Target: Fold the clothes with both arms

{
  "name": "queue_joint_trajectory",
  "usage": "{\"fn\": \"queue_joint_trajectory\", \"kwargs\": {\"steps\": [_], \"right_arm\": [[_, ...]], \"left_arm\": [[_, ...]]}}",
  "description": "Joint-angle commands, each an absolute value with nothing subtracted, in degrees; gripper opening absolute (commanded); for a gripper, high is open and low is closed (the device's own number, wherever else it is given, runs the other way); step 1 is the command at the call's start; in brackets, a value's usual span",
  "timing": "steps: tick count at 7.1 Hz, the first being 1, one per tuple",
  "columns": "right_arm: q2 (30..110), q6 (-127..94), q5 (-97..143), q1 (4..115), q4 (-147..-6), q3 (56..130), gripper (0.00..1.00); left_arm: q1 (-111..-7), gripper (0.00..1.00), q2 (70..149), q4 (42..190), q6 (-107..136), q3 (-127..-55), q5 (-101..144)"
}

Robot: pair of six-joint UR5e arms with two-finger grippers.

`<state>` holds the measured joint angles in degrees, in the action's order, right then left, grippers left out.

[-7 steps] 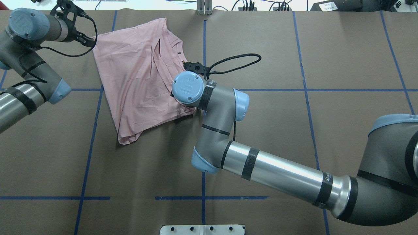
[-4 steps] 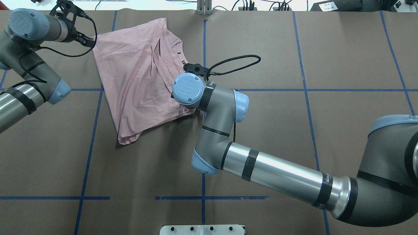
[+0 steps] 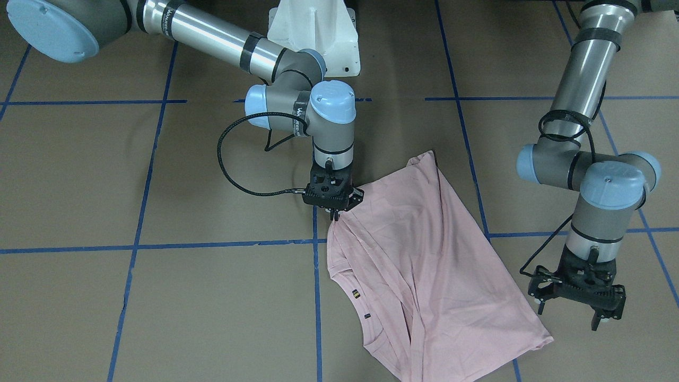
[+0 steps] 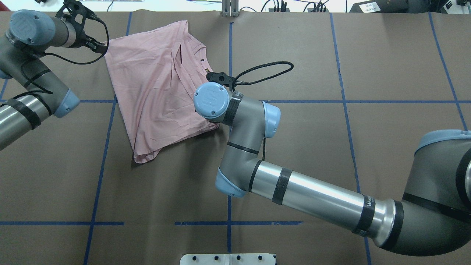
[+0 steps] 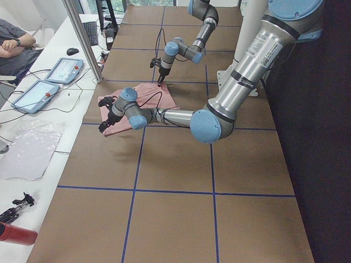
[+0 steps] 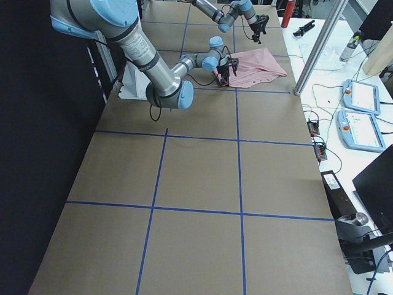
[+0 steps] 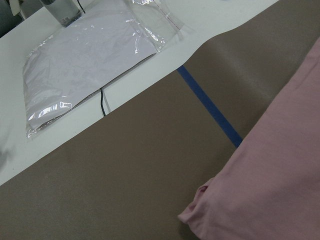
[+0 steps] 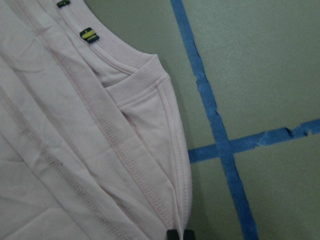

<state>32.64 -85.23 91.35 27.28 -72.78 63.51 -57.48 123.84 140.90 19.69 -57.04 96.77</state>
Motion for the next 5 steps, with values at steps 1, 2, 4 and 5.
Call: {"fn": "queue_joint_trajectory", "kwargs": {"steps": [1,2,4,5], "right_arm": [[33.74,-84.9,92.97,28.38,-76.97,68.17,0.0],[39.41,-83.25,93.68,28.65,-77.25,75.16,0.0],[51.27,-82.53,92.82,28.57,-77.43,89.32,0.0],[57.24,-82.53,90.99,26.3,-77.61,97.04,0.0]], "left_arm": [[-57.48,1.0,123.58,141.06,19.69,-57.22,96.77],[-57.48,1.0,123.49,141.06,19.69,-57.56,96.85],[-57.39,1.0,123.49,141.06,19.69,-58.0,96.86],[-57.39,1.0,123.49,140.98,19.69,-58.09,96.86]]}}
